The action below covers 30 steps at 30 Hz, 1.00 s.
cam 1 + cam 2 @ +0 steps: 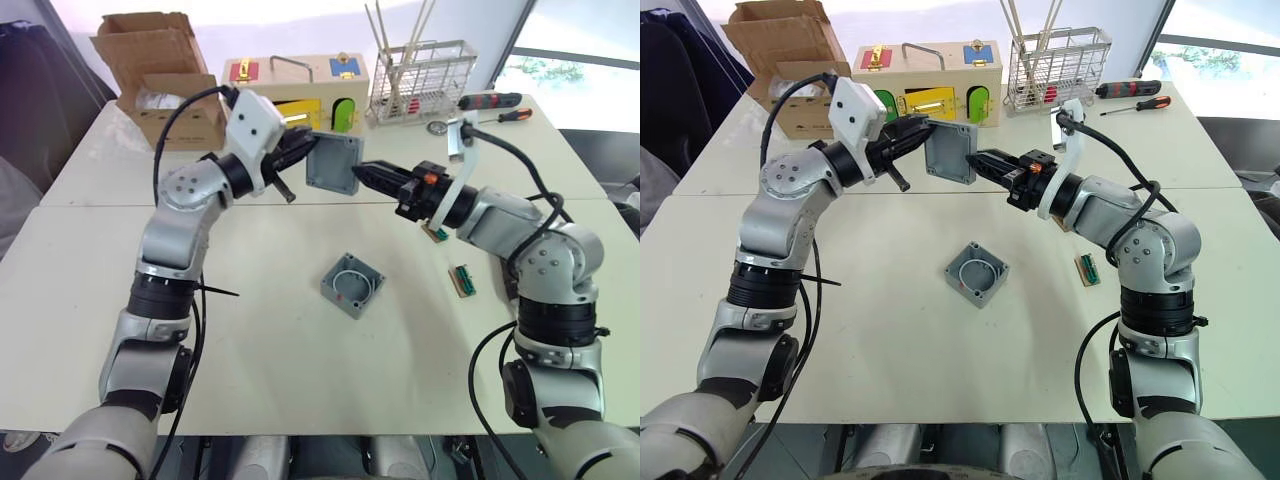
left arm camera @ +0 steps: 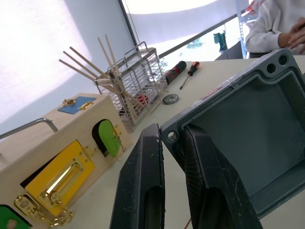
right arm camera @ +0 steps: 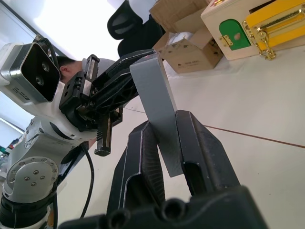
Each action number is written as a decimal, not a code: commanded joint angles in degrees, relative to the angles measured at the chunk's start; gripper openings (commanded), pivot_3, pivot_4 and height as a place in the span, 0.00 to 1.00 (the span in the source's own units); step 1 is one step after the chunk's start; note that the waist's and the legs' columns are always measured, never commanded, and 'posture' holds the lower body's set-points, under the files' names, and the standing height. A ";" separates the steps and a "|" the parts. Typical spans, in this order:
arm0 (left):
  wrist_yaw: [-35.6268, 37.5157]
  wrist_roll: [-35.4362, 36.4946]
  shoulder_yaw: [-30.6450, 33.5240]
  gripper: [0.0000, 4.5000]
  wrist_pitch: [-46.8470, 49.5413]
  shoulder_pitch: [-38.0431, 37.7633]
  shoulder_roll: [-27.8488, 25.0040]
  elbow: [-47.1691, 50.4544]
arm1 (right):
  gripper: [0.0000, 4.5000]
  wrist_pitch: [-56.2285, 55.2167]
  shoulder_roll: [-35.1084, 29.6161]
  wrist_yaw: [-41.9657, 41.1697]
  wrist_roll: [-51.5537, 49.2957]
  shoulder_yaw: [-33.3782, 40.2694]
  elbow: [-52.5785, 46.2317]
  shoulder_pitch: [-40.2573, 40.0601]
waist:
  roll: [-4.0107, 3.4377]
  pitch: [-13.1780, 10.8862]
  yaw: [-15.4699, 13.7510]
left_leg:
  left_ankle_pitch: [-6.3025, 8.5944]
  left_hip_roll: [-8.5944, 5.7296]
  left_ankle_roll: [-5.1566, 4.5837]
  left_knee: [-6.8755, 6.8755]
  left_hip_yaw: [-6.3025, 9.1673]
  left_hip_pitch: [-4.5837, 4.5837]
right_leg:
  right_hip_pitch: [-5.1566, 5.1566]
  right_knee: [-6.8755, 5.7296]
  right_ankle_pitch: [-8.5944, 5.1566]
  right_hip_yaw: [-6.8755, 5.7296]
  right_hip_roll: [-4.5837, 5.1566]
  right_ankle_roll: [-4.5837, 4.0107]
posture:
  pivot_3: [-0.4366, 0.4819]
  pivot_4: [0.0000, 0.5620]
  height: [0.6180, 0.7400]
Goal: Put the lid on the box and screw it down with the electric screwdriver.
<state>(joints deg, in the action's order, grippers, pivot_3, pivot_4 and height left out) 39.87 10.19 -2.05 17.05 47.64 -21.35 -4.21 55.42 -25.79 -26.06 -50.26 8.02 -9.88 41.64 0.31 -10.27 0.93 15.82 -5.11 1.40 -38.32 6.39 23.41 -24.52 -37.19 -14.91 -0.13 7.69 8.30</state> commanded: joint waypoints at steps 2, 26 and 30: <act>1.13 1.01 -0.09 0.00 -1.39 0.66 -0.49 3.46 | 0.03 0.33 0.00 0.29 -0.20 0.59 -1.60 0.73 | 0.00 0.00 0.01 | 0.00 0.00 0.00 0.00 0.00 0.00 | 0.00 0.00 0.00 0.00 0.00 0.00 | 0.48 0.27 0.95; 1.60 0.08 -0.82 0.00 -3.70 0.14 -0.98 1.83 | 0.33 0.96 0.08 1.37 0.11 0.39 -2.10 0.19 | 0.00 0.00 0.01 | 0.00 0.00 0.00 0.00 0.00 0.00 | 0.00 0.00 0.00 0.00 0.00 0.00 | 0.48 0.27 0.95; 1.55 0.02 -0.80 0.00 -3.72 0.14 -0.84 1.95 | 0.05 1.08 0.16 1.25 0.32 0.11 -1.88 0.26 | 0.00 0.00 0.01 | 0.00 0.00 0.00 0.00 0.00 0.00 | 0.00 0.00 0.00 0.00 0.00 0.00 | 0.48 0.27 0.95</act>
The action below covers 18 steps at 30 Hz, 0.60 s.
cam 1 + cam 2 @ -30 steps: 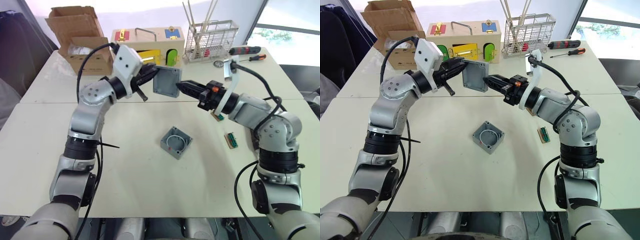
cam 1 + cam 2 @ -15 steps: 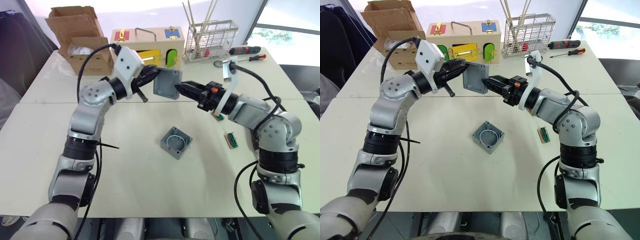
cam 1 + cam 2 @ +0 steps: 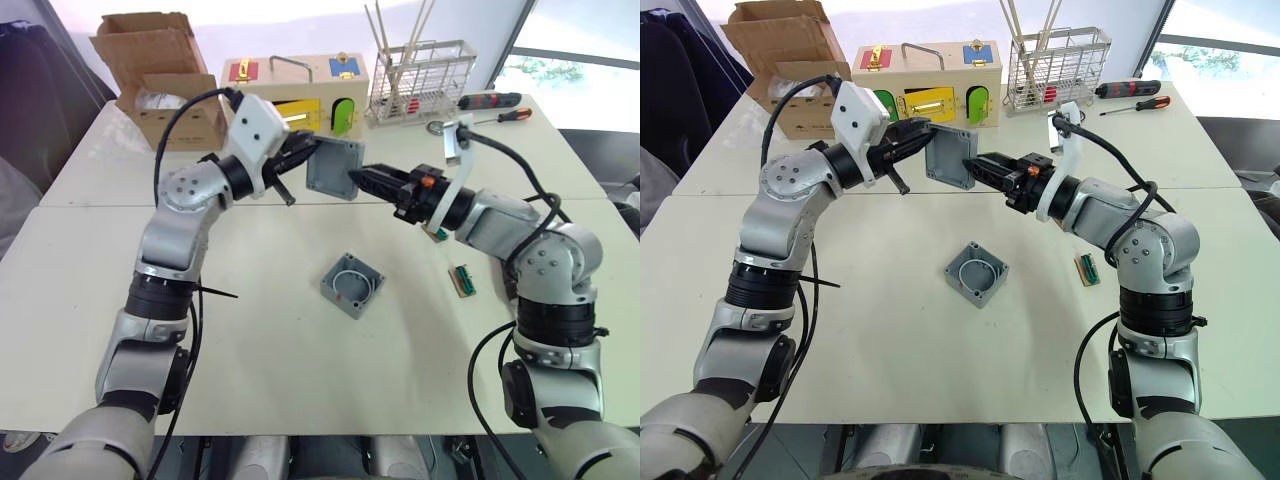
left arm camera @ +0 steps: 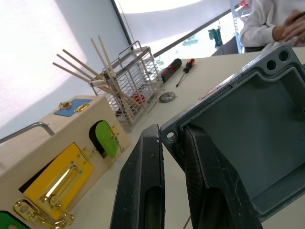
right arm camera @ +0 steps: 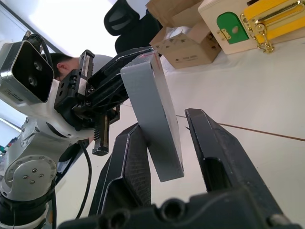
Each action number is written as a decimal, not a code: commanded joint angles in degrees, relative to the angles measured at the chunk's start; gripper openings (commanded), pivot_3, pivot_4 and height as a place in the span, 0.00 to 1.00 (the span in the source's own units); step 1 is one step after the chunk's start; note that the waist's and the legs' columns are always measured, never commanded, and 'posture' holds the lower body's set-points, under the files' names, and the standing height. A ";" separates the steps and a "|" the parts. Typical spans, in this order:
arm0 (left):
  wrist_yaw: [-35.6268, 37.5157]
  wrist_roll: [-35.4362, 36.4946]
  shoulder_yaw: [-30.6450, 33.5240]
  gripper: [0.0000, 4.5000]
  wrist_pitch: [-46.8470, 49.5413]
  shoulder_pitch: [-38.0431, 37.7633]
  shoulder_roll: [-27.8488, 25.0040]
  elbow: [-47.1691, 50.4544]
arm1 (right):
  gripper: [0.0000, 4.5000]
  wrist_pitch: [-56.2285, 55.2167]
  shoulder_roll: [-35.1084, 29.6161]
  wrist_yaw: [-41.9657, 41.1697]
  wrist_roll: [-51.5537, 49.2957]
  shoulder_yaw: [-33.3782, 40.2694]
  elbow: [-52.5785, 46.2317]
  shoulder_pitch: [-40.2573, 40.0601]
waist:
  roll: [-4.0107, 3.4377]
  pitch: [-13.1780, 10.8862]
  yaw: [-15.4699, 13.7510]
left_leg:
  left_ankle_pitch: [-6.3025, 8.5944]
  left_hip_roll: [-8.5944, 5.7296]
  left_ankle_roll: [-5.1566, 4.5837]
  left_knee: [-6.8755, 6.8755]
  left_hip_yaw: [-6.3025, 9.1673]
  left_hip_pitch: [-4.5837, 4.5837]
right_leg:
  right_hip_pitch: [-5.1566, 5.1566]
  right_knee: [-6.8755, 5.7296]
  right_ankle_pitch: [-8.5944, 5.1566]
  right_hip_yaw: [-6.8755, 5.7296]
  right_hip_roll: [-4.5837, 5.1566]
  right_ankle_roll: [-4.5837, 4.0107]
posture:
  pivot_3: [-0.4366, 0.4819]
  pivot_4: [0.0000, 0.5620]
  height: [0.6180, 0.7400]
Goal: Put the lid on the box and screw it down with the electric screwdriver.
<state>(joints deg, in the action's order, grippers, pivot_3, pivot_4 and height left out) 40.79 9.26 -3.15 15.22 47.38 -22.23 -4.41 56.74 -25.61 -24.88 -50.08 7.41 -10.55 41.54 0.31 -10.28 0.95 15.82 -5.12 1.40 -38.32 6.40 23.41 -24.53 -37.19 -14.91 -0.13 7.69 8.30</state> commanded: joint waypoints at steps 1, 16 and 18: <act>0.61 0.92 0.28 0.00 -1.97 0.40 0.06 2.11 | 0.03 -0.25 -0.03 -0.05 0.21 0.59 -1.22 0.37 | 0.00 0.00 -0.02 | 0.00 0.00 0.00 0.00 0.00 0.00 | 0.00 0.00 0.00 0.00 0.00 0.00 | 0.48 0.27 0.95; 4.19 15.63 7.81 0.83 12.33 -0.69 -1.87 7.19 | 0.03 -6.54 0.43 0.88 6.11 0.01 -4.71 -1.72 | 0.00 0.00 0.04 | 0.00 0.01 0.00 0.00 0.01 0.00 | 0.00 -0.01 0.00 0.00 0.00 0.00 | 0.48 0.27 0.95; 5.38 21.41 10.48 0.98 19.11 -1.50 -3.54 8.75 | 0.03 -10.27 -0.45 0.21 9.21 -0.75 -6.95 -3.41 | -0.01 0.00 0.20 | 0.00 0.01 0.00 0.01 0.01 0.00 | -0.01 -0.01 0.00 0.00 -0.01 0.00 | 0.48 0.27 0.95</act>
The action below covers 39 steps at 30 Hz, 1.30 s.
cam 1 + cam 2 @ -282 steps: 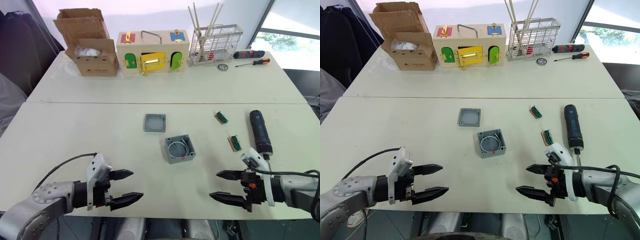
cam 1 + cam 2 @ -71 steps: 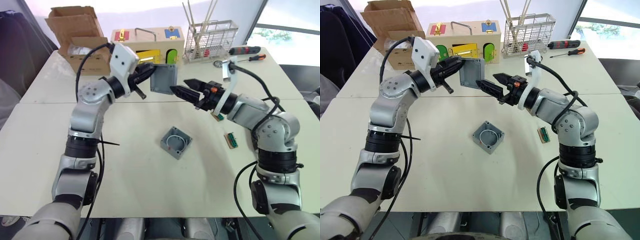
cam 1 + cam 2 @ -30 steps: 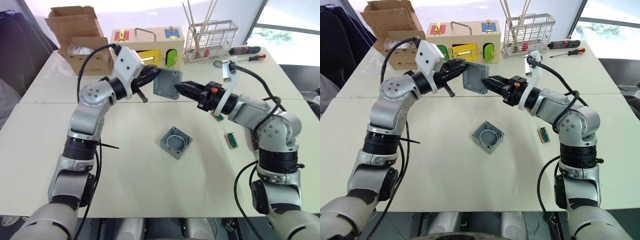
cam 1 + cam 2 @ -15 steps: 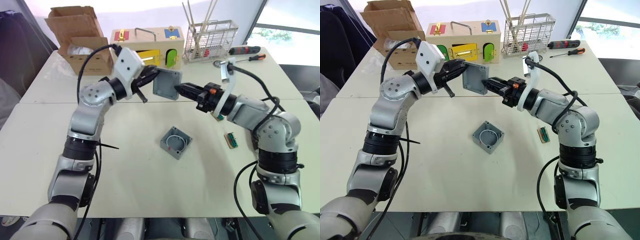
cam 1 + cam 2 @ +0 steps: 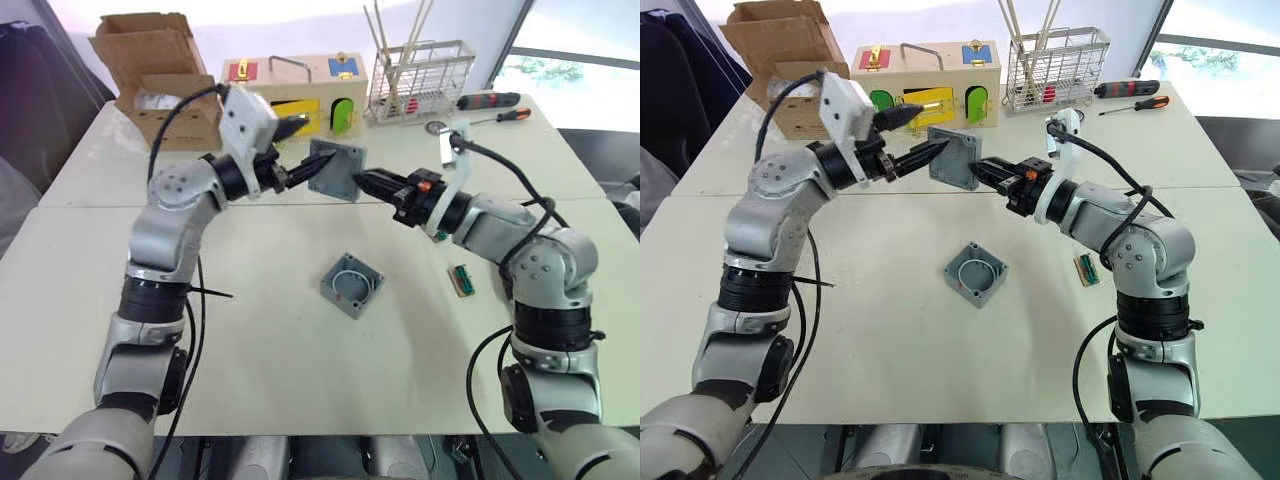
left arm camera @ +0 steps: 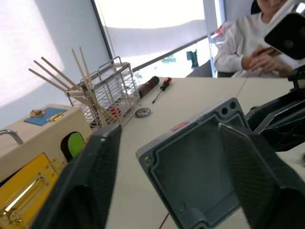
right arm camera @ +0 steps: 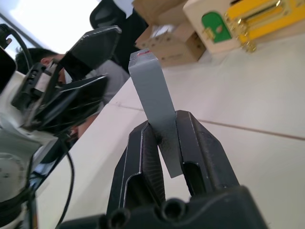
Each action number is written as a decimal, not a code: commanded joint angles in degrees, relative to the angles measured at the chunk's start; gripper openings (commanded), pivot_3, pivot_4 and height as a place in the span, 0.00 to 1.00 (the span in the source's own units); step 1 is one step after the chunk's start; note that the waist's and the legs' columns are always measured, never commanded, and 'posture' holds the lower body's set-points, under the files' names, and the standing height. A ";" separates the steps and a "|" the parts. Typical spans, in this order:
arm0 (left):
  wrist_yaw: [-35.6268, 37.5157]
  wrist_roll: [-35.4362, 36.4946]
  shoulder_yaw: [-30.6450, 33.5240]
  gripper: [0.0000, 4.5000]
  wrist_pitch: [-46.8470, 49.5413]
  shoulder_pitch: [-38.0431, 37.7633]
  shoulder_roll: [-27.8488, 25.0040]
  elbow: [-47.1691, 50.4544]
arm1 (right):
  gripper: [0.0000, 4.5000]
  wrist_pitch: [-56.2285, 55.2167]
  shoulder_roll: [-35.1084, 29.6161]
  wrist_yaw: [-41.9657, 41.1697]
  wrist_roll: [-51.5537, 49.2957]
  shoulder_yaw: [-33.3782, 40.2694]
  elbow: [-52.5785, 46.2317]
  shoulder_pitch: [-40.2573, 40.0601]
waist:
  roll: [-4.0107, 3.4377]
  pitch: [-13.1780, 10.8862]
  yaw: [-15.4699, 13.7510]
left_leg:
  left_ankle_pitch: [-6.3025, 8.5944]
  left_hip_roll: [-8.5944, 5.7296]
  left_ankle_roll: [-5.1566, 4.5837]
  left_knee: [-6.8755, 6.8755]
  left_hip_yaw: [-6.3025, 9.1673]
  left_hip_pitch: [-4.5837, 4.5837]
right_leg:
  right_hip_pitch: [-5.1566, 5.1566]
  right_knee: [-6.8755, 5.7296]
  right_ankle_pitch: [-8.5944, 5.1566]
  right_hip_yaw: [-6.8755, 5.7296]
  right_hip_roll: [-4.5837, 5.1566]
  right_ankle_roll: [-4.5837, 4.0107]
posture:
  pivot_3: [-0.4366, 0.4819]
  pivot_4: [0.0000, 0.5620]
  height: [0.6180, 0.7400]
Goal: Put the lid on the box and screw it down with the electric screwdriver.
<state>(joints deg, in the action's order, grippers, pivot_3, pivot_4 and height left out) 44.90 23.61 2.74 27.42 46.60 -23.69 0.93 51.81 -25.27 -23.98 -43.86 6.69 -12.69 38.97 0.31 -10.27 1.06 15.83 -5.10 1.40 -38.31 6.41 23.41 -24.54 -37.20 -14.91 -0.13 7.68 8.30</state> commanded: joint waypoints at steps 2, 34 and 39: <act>1.52 13.46 8.37 0.98 13.88 -1.33 -3.86 3.93 | 0.03 -11.79 -3.29 -2.71 8.90 -2.25 -8.19 -4.06 | -0.01 0.00 0.14 | 0.00 0.00 0.00 0.02 -0.01 0.00 | -0.02 0.00 0.00 0.00 0.00 0.00 | 0.48 0.27 0.95; 8.05 15.61 -5.78 0.00 23.73 -2.94 -2.79 2.89 | 0.03 -88.36 -15.49 21.10 86.57 -14.62 0.73 -35.35 | 0.03 0.03 -0.27 | -0.03 -0.11 0.05 0.02 -0.17 -0.13 | 0.07 -0.02 -0.02 0.15 -0.10 -0.01 | 0.48 0.27 0.95; 9.63 13.28 -8.58 0.00 21.31 -4.10 -2.44 1.83 | 0.03 -91.26 -16.22 22.43 88.72 -15.34 3.56 -35.10 | 0.03 0.03 -0.29 | -0.03 -0.11 0.05 0.02 -0.18 -0.15 | 0.08 -0.02 -0.02 0.16 -0.11 -0.01 | 0.48 0.27 0.95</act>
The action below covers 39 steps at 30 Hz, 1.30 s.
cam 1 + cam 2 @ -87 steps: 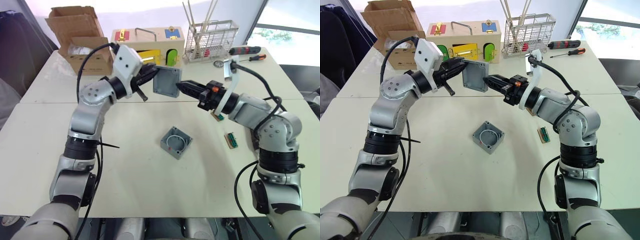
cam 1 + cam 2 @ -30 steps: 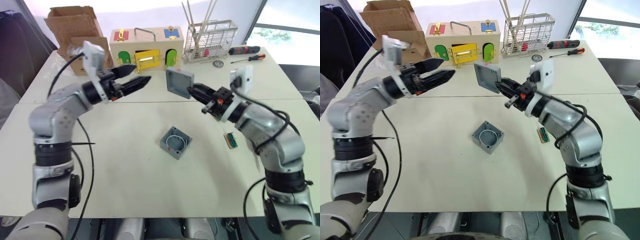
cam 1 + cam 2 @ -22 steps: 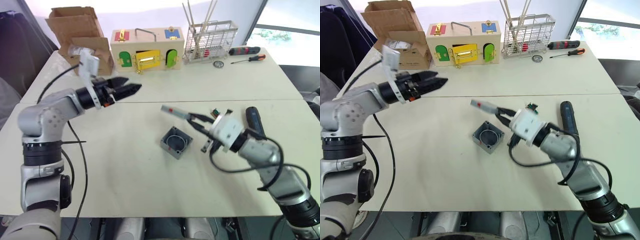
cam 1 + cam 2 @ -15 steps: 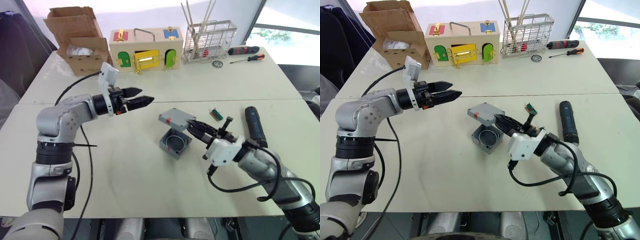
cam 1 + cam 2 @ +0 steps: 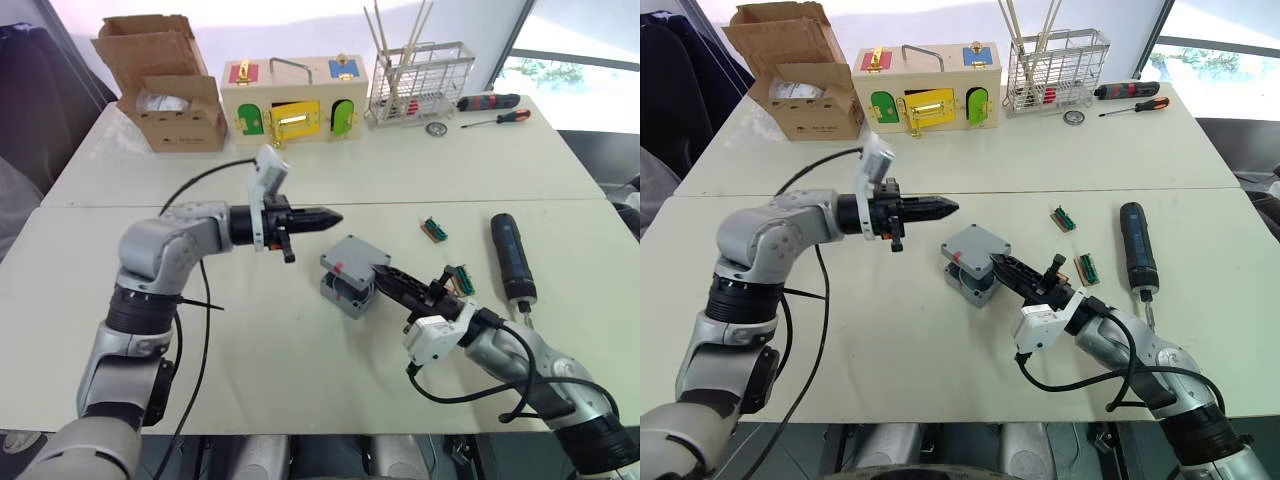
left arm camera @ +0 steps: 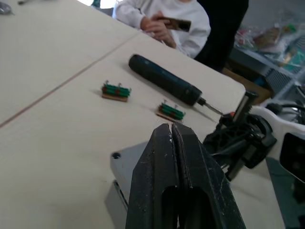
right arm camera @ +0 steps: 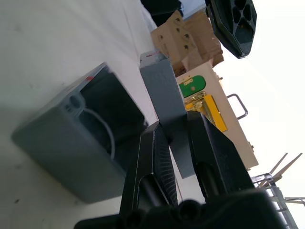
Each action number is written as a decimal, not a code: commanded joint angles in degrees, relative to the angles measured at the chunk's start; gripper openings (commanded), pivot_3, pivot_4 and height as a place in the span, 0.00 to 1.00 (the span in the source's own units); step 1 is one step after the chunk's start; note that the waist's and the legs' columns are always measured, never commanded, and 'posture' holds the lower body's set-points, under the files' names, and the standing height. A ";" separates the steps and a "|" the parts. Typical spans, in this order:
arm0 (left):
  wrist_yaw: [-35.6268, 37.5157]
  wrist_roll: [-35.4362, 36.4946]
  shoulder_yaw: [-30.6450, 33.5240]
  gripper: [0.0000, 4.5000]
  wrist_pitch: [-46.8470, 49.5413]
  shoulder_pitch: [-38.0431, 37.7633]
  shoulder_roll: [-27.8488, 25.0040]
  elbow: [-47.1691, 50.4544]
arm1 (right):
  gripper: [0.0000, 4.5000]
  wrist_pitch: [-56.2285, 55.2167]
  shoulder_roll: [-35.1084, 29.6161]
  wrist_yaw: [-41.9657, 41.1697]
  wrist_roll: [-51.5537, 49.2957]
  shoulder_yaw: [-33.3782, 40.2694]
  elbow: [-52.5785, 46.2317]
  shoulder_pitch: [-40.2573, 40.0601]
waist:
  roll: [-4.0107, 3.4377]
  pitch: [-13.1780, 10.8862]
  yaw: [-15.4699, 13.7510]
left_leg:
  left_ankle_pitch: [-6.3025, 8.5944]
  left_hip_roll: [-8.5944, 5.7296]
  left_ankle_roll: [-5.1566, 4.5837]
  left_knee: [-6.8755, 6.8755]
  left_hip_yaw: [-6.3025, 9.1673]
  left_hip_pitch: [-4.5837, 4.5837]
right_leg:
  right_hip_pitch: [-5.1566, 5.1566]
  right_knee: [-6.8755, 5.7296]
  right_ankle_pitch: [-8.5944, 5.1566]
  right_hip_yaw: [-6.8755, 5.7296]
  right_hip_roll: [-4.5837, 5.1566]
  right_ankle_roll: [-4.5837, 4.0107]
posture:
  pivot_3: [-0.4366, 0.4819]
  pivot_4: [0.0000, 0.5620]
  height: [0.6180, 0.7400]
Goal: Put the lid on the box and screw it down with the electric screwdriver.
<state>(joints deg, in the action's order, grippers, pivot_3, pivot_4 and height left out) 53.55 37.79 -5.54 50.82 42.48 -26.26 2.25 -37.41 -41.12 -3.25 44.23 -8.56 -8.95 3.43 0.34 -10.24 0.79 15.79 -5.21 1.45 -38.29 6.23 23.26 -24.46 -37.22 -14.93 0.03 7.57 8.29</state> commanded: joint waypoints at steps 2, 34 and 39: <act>1.59 -2.08 -1.58 0.00 -2.88 -0.17 0.30 -0.24 | 0.03 -2.84 -0.51 2.18 1.20 -0.13 0.82 0.57 | 0.00 0.00 -0.03 | 0.00 0.00 0.00 0.00 0.00 0.00 | 0.00 0.00 0.00 0.00 0.00 0.00 | 0.48 0.27 0.95; 6.16 -15.32 -11.54 0.00 -12.17 -3.88 1.55 -3.34 | 0.03 -3.87 -1.54 7.32 8.78 -2.76 6.16 -0.47 | 0.03 0.23 -0.23 | 0.02 -0.01 -0.03 0.03 0.01 -0.33 | 0.42 0.06 -0.01 0.00 0.00 -0.01 | 0.48 0.27 0.95; 5.88 -16.08 -11.32 0.00 -13.39 -3.33 2.47 -3.95 | 0.03 -2.45 -0.83 9.11 9.91 -2.51 4.87 -2.23 | 0.03 0.23 -0.36 | 0.09 -0.01 -0.16 0.15 0.04 -0.94 | 1.09 0.27 -0.07 -0.01 0.00 -0.02 | 0.48 0.27 0.95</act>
<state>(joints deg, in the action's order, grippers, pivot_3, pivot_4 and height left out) 59.57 22.30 -17.03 38.27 38.73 -24.05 -1.90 -40.56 -41.59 6.25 53.08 -10.79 -4.38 2.69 0.37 -10.01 0.42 15.89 -5.23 1.29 -38.15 6.27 22.32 -23.36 -36.96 -15.00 0.03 7.58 8.27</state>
